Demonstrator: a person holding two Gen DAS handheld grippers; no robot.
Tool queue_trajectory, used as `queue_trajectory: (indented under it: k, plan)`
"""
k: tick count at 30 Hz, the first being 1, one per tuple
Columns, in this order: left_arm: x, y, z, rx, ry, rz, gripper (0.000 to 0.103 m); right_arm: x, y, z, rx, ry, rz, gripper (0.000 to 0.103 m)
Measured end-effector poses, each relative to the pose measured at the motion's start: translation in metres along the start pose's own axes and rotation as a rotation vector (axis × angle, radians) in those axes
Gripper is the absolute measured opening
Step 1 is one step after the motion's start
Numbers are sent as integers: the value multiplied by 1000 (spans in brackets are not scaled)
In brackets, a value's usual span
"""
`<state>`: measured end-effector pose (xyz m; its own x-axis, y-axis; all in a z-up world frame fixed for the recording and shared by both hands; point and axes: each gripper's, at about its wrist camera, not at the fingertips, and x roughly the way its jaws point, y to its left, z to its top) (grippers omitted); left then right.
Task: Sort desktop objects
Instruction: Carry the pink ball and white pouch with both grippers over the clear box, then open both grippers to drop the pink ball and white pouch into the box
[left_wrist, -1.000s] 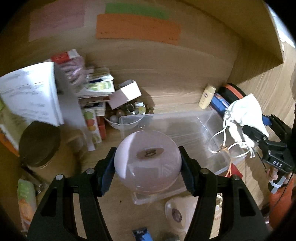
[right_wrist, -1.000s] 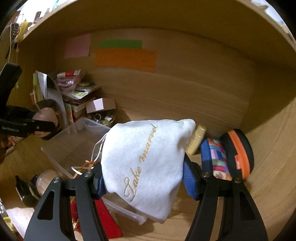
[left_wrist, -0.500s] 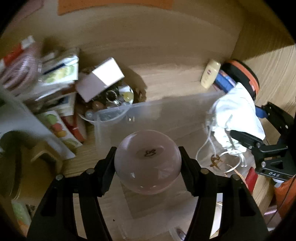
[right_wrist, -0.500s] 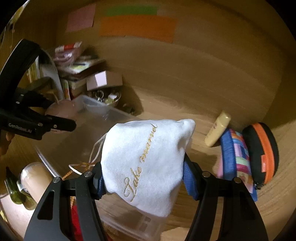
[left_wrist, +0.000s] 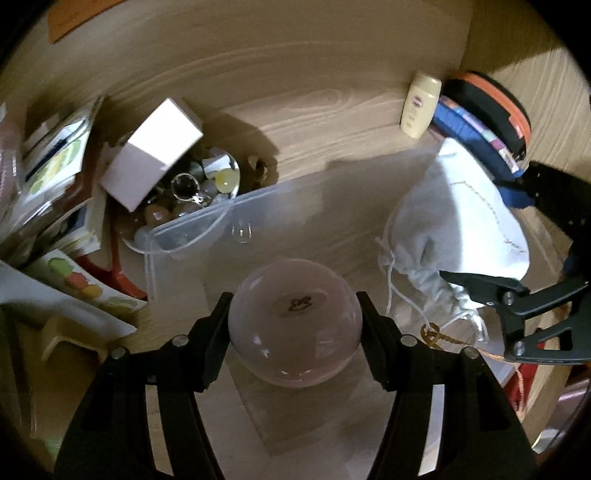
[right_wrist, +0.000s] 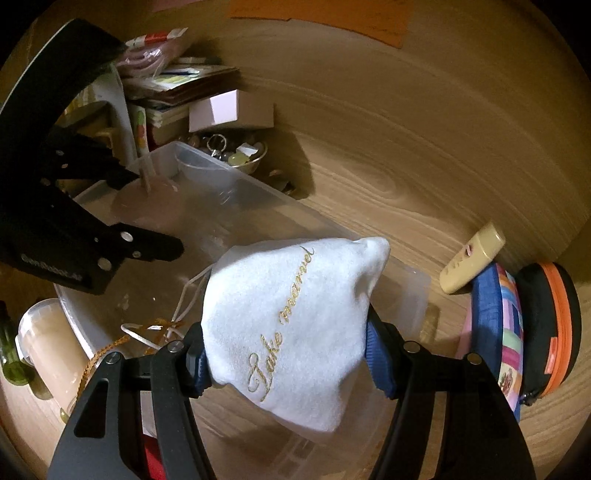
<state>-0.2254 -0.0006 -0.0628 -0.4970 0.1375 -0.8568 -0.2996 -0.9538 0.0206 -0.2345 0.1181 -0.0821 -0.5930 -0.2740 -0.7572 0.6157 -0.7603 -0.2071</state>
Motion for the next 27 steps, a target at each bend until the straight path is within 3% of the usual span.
queue_trajectory:
  k: [8, 17, 22, 27]
  plan:
    - [10, -9, 5, 45, 27, 19, 63, 11, -3, 2, 18, 63, 54, 63]
    - [14, -12, 5, 87, 57, 43, 63, 15, -4, 1, 51, 121, 50, 66]
    - [14, -11, 6, 83, 55, 45, 69, 15, -3, 2, 53, 138, 17, 68]
    - [8, -8, 7, 67, 33, 56, 75, 6, 0, 6, 27, 134, -85, 78]
